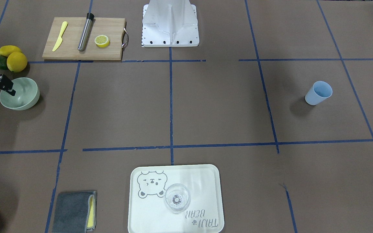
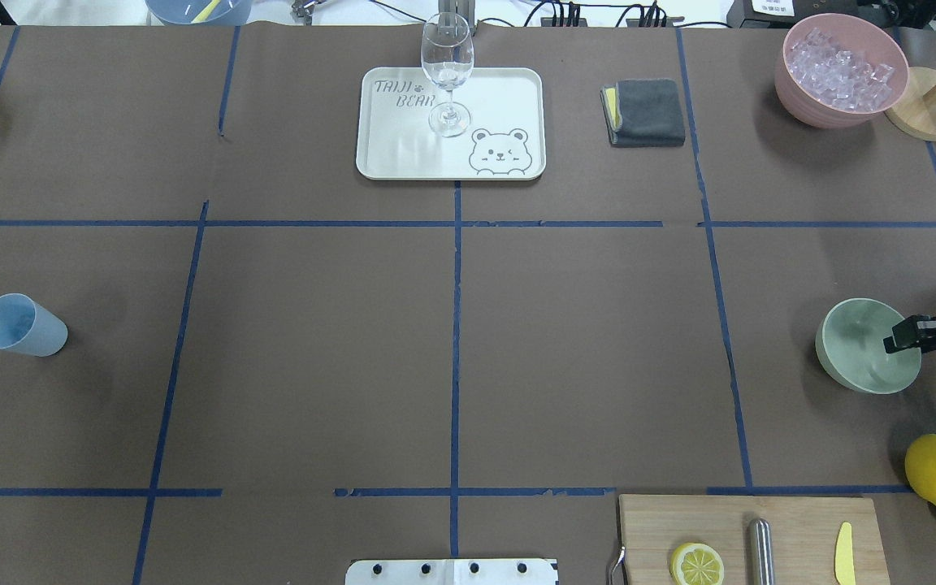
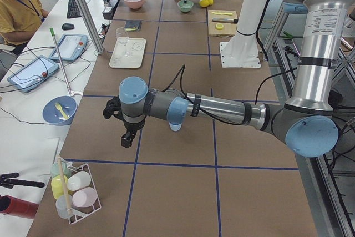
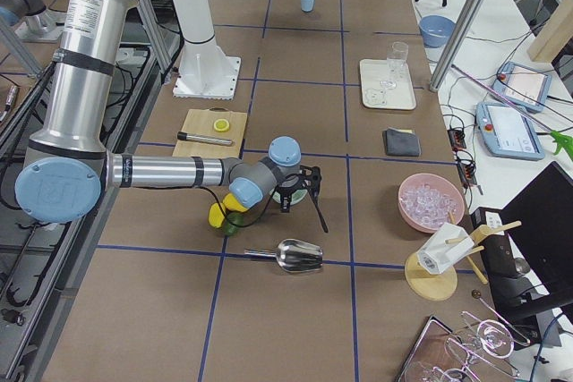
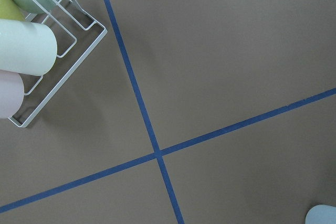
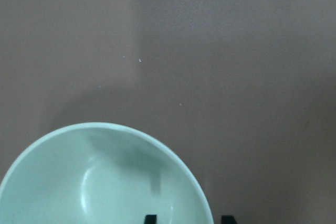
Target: Pour ice into bowl
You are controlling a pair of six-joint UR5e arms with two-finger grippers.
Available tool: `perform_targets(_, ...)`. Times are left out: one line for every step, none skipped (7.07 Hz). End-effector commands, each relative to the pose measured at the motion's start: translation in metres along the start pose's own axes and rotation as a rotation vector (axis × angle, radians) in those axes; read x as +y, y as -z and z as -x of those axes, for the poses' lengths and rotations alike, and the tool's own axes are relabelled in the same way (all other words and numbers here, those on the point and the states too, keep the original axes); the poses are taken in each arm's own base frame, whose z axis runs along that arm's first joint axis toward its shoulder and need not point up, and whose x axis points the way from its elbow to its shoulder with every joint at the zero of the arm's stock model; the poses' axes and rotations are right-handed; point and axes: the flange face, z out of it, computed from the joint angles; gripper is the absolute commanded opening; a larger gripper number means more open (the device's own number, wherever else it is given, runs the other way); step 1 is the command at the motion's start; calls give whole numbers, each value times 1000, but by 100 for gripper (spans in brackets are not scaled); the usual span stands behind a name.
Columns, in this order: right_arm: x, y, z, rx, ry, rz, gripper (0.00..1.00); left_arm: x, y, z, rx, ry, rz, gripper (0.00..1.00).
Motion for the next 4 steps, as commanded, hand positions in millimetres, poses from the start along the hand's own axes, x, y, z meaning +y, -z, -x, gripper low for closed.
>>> perform_targets(3, 2, -1, -7, -1, 6, 0, -1, 7, -6, -2, -10, -12, 100)
perform_targets(3, 12, 11, -33, 18, -8, 0, 3, 9, -9, -3, -13, -15, 100)
perform_targets(0, 26, 35, -74, 43, -19, 0, 1, 12, -12, -4, -21, -22, 100)
perform_targets(-10, 41, 63, -108, 6, -44, 0, -1, 17, -17, -5, -30, -31, 100)
